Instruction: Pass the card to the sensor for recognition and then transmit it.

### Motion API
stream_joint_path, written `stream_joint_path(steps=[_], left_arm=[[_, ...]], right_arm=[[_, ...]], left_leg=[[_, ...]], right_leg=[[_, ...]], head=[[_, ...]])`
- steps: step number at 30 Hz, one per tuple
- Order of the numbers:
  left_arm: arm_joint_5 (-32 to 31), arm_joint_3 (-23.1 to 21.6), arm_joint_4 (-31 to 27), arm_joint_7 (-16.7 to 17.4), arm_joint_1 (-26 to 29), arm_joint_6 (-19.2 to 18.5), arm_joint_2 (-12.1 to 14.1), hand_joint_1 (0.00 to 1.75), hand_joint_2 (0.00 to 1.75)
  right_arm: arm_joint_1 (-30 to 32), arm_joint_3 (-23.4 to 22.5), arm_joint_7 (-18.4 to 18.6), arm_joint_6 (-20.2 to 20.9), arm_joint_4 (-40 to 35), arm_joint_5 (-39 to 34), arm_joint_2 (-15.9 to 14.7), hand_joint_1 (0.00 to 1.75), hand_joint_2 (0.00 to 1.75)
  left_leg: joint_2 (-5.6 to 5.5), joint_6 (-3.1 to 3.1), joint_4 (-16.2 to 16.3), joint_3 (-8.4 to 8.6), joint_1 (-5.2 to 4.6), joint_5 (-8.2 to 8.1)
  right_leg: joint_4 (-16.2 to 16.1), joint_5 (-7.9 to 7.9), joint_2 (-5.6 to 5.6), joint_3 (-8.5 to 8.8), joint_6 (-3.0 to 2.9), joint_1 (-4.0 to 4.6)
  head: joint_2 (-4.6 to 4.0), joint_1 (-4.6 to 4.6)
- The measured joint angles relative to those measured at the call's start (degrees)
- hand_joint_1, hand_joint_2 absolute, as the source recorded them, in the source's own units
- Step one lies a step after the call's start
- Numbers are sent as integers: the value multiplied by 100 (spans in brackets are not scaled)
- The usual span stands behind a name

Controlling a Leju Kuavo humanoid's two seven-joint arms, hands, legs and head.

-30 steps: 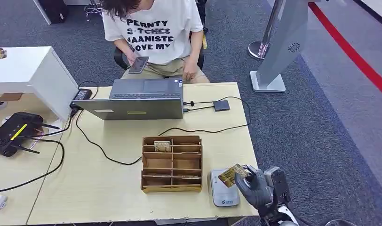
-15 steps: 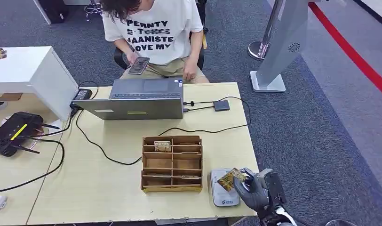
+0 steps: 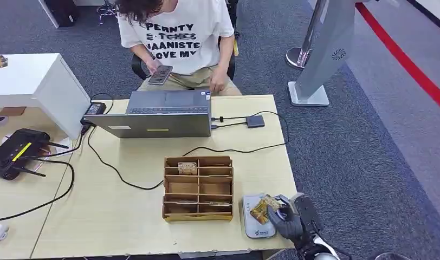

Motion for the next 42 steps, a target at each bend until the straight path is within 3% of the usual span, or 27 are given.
stream_joint_path(steps=[42], left_arm=[[-118,-13,0,28,-1,-37,2,0,0]], right_arm=[[-198,0,46,-83,442,72,111,175,175]], left_leg=[[1,0,0,27,0,0]], right_leg=[[-5,5,1,27,5,0]], head=[[0,2]])
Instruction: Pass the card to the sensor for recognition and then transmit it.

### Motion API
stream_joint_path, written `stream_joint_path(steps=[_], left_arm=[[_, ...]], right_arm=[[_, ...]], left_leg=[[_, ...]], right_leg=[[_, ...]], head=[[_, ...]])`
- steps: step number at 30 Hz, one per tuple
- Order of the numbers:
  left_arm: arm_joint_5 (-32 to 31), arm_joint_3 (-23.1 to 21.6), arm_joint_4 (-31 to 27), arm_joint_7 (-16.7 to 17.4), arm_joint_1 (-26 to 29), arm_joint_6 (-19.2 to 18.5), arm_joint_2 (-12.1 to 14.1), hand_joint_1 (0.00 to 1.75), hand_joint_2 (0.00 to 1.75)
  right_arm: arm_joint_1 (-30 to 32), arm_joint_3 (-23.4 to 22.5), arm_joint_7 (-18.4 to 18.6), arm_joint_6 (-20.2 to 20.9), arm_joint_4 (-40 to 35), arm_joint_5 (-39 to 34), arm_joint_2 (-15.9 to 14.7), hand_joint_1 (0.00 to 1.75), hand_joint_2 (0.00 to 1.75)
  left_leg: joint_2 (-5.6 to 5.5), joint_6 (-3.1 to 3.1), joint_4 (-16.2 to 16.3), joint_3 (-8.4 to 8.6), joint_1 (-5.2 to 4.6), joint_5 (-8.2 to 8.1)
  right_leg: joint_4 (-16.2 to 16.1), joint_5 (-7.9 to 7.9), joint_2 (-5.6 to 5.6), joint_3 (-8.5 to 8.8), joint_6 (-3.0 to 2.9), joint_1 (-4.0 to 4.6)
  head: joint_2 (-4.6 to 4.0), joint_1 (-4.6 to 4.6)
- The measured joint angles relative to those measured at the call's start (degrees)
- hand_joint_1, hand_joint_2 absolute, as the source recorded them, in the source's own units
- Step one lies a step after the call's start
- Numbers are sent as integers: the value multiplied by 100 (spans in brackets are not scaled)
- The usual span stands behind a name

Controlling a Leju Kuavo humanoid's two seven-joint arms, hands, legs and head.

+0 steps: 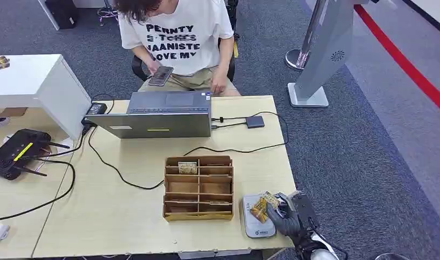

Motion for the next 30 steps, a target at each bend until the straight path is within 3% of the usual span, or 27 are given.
stream_joint_path(steps=[30], left_arm=[[2,0,0,2,0,0,2,0,0]], right_arm=[[-26,0,11,-4,55,11,20,175,175]], left_leg=[[0,0,0,12,0,0]], right_leg=[[-2,1,1,11,0,0]], head=[[0,0]])
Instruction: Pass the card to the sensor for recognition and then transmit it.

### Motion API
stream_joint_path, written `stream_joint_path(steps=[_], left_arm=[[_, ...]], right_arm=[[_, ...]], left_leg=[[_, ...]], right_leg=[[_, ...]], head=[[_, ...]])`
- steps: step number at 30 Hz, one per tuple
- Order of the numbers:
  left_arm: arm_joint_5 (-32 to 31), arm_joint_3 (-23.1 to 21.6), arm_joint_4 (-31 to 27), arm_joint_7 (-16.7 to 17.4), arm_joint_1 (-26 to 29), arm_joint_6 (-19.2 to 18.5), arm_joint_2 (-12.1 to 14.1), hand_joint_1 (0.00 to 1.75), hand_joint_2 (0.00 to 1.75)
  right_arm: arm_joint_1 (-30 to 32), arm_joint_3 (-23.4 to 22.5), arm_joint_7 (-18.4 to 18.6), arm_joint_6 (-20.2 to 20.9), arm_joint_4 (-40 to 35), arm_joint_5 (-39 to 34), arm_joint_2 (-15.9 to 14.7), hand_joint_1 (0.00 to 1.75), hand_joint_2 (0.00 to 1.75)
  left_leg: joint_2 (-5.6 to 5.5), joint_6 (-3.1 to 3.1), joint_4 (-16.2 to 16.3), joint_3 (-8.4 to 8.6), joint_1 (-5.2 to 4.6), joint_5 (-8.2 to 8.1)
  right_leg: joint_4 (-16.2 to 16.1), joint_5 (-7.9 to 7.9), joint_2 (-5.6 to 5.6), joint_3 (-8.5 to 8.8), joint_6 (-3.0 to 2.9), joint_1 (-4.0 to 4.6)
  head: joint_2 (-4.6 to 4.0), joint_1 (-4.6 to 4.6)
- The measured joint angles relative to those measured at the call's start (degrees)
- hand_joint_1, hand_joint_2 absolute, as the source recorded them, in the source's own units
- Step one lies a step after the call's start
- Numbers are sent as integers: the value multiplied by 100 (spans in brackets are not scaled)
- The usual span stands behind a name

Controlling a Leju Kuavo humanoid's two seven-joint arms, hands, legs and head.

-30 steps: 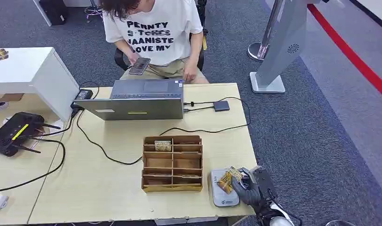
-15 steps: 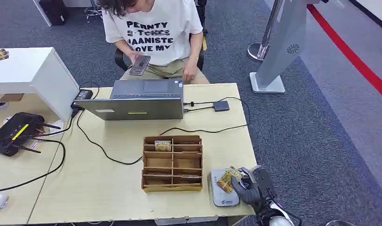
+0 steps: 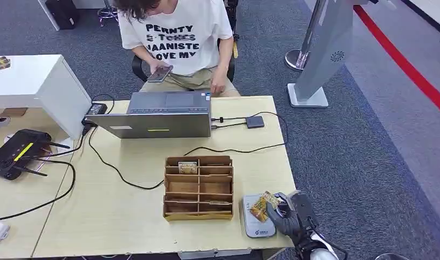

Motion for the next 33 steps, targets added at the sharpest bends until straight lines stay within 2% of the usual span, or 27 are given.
stream_joint_path(steps=[33], left_arm=[[13,0,0,0,0,0,2,0,0]], right_arm=[[2,-2,0,0,2,0,2,175,175]], left_leg=[[0,0,0,2,0,0]], right_leg=[[-1,0,0,2,0,0]], head=[[0,0]])
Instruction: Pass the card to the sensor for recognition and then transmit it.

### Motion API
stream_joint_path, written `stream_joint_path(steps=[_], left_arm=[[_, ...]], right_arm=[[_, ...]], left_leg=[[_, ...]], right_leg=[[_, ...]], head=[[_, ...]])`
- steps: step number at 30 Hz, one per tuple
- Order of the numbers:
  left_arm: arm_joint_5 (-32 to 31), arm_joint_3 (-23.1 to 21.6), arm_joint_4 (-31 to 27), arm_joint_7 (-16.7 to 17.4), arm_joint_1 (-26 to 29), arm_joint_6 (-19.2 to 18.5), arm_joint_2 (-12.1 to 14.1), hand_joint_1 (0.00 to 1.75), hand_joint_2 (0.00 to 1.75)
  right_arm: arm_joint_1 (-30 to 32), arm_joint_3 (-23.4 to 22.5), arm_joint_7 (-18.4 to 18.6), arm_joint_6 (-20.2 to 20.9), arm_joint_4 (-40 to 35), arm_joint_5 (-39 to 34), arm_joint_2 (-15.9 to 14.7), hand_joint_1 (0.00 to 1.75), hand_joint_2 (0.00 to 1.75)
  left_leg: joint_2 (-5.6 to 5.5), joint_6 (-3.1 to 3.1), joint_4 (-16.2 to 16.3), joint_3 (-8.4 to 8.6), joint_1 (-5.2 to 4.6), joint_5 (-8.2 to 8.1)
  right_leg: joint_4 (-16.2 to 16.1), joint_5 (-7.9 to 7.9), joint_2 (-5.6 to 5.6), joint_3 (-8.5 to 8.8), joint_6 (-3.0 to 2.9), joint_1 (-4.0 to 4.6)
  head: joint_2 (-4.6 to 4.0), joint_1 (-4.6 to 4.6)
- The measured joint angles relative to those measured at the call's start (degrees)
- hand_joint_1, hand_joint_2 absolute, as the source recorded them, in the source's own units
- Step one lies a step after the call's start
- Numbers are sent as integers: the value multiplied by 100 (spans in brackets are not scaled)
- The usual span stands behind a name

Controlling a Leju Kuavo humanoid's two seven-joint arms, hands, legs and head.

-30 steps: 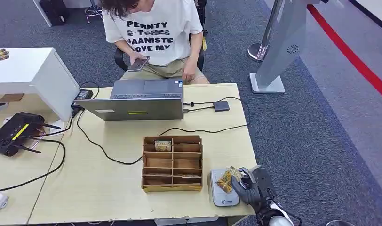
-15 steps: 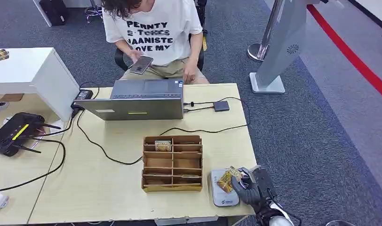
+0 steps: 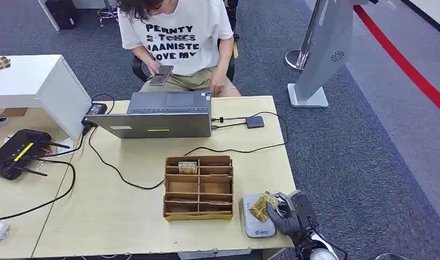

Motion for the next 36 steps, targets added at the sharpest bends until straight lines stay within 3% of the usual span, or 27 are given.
stream_joint_path(steps=[36], left_arm=[[-50,0,0,-2,0,-4,2,0,0]], right_arm=[[4,-15,2,-2,2,-9,17,175,175]], left_leg=[[0,0,0,1,0,0]], right_leg=[[0,0,0,1,0,0]], head=[[0,0]])
